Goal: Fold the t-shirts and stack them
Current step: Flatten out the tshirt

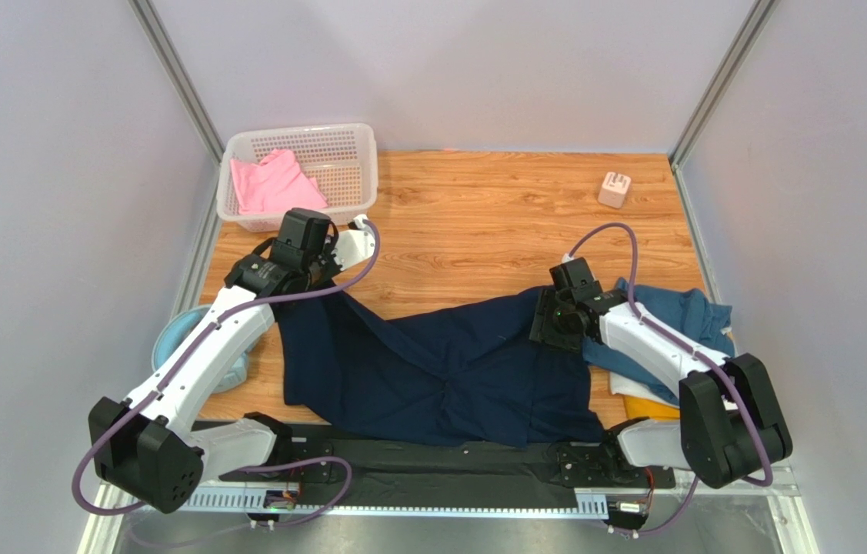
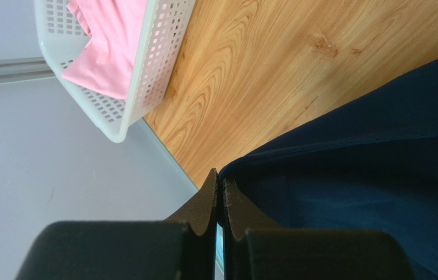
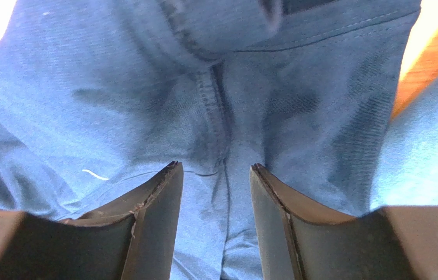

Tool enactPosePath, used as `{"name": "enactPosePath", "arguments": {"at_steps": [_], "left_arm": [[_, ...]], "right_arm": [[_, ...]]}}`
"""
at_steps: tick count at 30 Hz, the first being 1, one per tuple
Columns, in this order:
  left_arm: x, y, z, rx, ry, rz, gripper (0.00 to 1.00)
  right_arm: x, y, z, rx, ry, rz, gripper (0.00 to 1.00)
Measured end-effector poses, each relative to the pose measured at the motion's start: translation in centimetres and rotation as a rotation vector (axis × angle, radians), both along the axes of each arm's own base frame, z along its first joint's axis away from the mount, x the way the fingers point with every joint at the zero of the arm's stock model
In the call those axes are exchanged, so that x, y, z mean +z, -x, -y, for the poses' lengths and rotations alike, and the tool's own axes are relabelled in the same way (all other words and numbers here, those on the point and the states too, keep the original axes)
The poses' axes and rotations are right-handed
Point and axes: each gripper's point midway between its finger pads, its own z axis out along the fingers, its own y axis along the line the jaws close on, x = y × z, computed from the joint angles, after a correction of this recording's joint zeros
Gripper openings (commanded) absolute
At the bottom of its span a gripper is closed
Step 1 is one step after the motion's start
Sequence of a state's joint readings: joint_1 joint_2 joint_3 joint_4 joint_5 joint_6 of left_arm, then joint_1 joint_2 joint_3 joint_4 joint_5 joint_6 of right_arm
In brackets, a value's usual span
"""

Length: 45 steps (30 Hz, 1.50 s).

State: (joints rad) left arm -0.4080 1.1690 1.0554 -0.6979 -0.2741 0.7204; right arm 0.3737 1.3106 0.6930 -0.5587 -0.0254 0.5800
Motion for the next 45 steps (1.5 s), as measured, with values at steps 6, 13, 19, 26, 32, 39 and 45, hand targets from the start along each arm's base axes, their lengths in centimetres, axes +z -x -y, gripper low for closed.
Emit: {"name": "enactPosePath", "arguments": {"at_steps": [6, 13, 19, 26, 32, 39, 45], "left_arm": [[0.0, 0.0, -0.1, 0.003, 0.002, 0.0, 0.0], [0.0, 0.0, -0.1, 0.003, 0.002, -0.001, 0.0], [-0.1, 0.0, -0.1, 0.003, 0.001, -0.002, 0.0], [-0.3, 0.1, -0.3, 0.006, -0.005, -0.002, 0.0], [2.7, -0.1, -1.2, 0.034, 0.007, 0.063, 0.0], [14.3, 1.2, -2.0, 0.047, 0.112, 0.316, 0.0], [24.9, 8.0, -4.6, 0.06, 0.241, 0.568, 0.0]], "right_arm": [[-0.4, -0.1, 0.1, -0.005, 0.003, -0.004, 0.46], [-1.5, -0.6, -0.4, 0.0, -0.007, -0.021, 0.23], [-1.6, -0.8, -0.8, 0.001, -0.028, -0.02, 0.0], [0.4, -0.6, -0.7, -0.001, -0.038, 0.011, 0.0], [11.1, -2.3, -1.0, 0.001, -0.119, 0.266, 0.0], [30.7, 1.2, 0.4, 0.038, -0.296, 0.814, 0.0], [40.8, 8.7, 3.2, 0.058, -0.398, 1.134, 0.0]]}}
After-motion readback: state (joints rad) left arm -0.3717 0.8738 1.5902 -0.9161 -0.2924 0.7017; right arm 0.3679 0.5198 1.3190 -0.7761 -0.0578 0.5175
